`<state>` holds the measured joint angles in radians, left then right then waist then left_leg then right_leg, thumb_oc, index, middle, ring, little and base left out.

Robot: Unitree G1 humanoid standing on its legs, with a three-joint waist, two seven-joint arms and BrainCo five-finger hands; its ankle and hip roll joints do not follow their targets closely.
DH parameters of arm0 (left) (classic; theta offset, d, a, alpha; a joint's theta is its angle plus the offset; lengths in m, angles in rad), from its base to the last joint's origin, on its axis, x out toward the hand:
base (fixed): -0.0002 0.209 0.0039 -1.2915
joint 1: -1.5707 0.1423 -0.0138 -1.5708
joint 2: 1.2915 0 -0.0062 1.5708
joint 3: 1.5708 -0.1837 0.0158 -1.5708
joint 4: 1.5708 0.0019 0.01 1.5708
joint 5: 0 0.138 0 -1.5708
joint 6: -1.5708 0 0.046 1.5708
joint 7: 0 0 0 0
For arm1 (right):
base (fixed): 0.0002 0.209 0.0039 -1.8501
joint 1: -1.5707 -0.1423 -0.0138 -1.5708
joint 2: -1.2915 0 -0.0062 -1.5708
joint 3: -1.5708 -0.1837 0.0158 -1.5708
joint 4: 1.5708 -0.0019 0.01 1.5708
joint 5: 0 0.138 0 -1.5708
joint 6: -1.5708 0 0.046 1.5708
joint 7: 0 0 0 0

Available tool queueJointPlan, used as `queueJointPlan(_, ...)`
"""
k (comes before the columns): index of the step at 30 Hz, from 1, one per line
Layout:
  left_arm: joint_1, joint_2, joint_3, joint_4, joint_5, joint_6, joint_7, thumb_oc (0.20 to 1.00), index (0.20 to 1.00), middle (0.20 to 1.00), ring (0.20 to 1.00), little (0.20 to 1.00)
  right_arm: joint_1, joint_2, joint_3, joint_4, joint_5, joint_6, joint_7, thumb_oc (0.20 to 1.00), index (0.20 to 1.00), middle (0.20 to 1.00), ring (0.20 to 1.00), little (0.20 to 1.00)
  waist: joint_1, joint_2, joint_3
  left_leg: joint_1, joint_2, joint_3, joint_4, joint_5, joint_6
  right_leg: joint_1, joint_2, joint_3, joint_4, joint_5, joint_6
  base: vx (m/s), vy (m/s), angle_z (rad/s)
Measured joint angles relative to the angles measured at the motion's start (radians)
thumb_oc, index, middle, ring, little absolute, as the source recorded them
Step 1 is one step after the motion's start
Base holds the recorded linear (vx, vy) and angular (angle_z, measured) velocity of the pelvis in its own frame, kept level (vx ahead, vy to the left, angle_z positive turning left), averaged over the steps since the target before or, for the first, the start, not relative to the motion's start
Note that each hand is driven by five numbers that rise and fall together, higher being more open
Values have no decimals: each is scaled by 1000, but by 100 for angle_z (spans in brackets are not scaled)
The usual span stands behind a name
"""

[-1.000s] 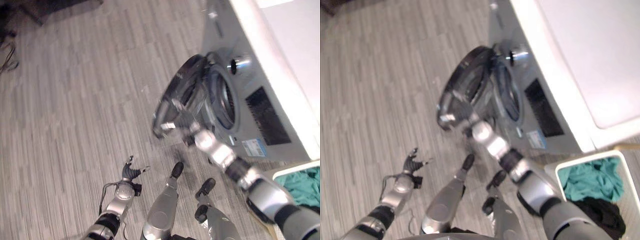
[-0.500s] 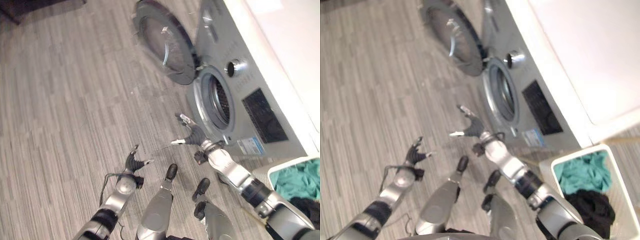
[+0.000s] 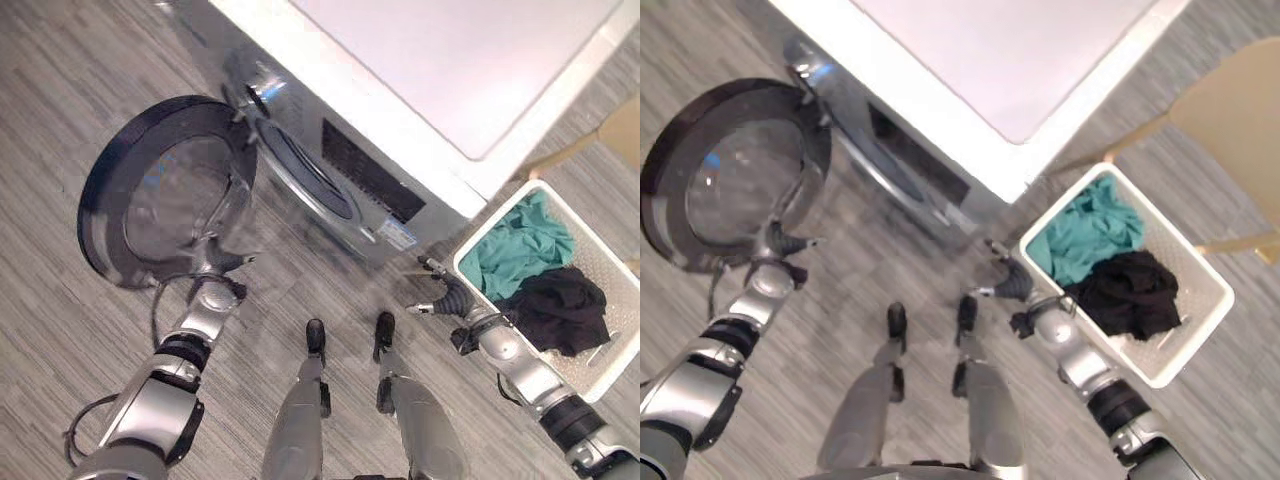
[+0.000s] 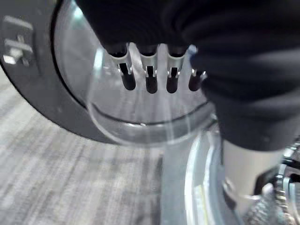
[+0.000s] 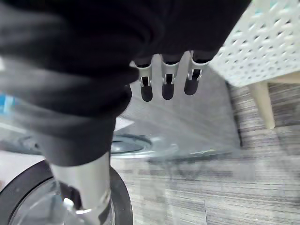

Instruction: Grab the laundry basket,head to the washer,open it,put in the laundry and shut it.

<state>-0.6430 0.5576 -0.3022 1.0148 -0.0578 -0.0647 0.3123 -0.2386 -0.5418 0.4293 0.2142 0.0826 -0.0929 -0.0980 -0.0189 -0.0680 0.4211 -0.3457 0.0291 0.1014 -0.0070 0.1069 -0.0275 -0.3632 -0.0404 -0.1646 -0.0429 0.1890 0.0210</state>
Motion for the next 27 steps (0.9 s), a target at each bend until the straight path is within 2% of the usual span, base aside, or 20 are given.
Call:
queueJointPlan(5,22,-11,10,16,1,-12,2,1000,1000,1000,1000,1000,46,-10,-23,-35,10,-20,12,1000,1000,1000,1000,1000,-8,-3,17,16,13,7,-21,1,-2,2,11,6,-5,0,0,16,23,-8)
queueJointPlan(7,28,0,57,28,-1,0,3,1000,1000,1000,1000,1000,62,-9,-40,-63,17,-37,12,1000,1000,1000,1000,1000,-9,-15,29,17,14,7,-32,6,-10,3,15,6,-16,1,-1,0,0,0)
queueJointPlan(11,59,61,98,55,-9,26,7,1000,1000,1000,1000,1000,65,-9,-48,-75,39,-37,12,1000,1000,1000,1000,1000,-4,-31,46,16,21,1,-33,9,-14,7,20,4,-22,3,-3,9,5,4)
queueJointPlan(14,87,98,128,42,-10,28,14,1000,1000,1000,1000,1000,74,-8,-60,-79,51,-38,13,1000,1000,1000,1000,1000,2,-30,47,22,20,-6,-39,12,-15,23,19,-7,-34,3,-4,9,-5,12)
queueJointPlan(19,153,131,175,-64,-13,26,37,1000,1000,1000,1000,1000,71,-4,-71,-80,52,-39,12,1000,1000,1000,1000,1000,30,-30,50,59,16,-8,-48,12,-15,58,13,-8,-35,2,-3,27,0,4)
queueJointPlan(23,307,50,250,-256,-18,15,44,1000,1000,1000,1000,1000,52,23,-88,-82,31,-35,12,1000,1000,1000,1000,1000,43,-30,49,127,8,10,-55,3,-9,113,7,11,-35,2,-3,76,28,-12)
queueJointPlan(27,434,-45,253,-280,-18,6,33,1000,1000,1000,1000,1000,63,35,-128,-90,-5,-32,14,1000,1000,1000,1000,1000,47,-30,46,204,6,46,-67,-18,-12,165,5,37,-32,-7,6,110,33,-28)
